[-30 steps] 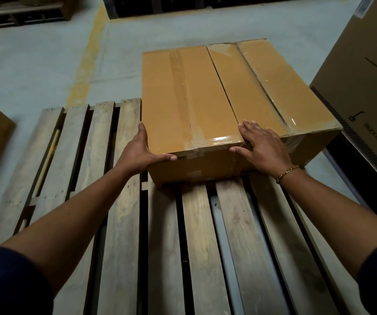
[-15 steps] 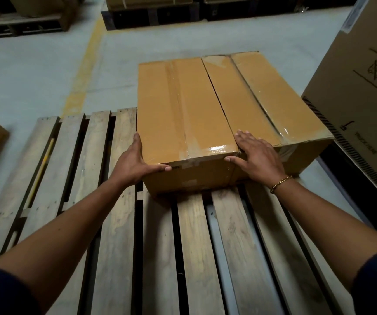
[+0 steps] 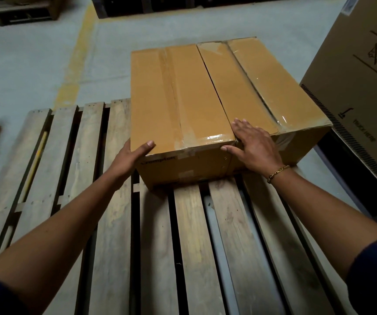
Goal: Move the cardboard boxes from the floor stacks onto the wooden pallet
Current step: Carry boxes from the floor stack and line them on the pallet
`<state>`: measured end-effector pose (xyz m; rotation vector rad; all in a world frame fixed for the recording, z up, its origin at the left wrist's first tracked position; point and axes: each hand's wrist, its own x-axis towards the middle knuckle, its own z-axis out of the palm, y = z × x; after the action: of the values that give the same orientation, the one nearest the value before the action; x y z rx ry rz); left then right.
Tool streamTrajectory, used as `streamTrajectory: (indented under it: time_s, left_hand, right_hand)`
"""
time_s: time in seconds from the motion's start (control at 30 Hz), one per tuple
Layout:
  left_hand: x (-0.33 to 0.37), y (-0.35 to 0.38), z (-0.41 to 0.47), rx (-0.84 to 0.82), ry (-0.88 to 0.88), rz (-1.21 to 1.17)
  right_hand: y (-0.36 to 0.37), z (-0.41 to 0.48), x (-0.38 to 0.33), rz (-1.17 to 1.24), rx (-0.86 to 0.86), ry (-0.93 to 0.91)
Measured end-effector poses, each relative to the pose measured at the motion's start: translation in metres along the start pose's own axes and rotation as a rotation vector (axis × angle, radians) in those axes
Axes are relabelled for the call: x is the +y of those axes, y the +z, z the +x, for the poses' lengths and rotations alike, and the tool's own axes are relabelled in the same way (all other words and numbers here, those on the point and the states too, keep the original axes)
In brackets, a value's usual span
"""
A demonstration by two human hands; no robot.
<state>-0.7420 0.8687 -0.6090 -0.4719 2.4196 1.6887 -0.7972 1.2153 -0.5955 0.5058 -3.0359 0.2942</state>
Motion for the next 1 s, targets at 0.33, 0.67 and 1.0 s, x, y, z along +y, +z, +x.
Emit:
streamTrajectory:
  time_s: [0.33,0.67,1.0]
  left_hand:
    - [0.0021,-0.0002,0.0006,-0.024,0.059,-0.038]
    - [0.0032,-0.0014,-0.0002,-0.038,0.048,-0.024]
    - [0.0034,-0.0071,0.0014,-0.031,0.022,0.032]
  right_hand:
    - [0.002,0.0007,0.0027,0.0,-0.001,-0.009]
    - [0.0027,0.0006,0.0042,-0.018,-0.015,-0.015]
    - [0.0034,0.0006,0.004,-0.041,-0.023,-0.013]
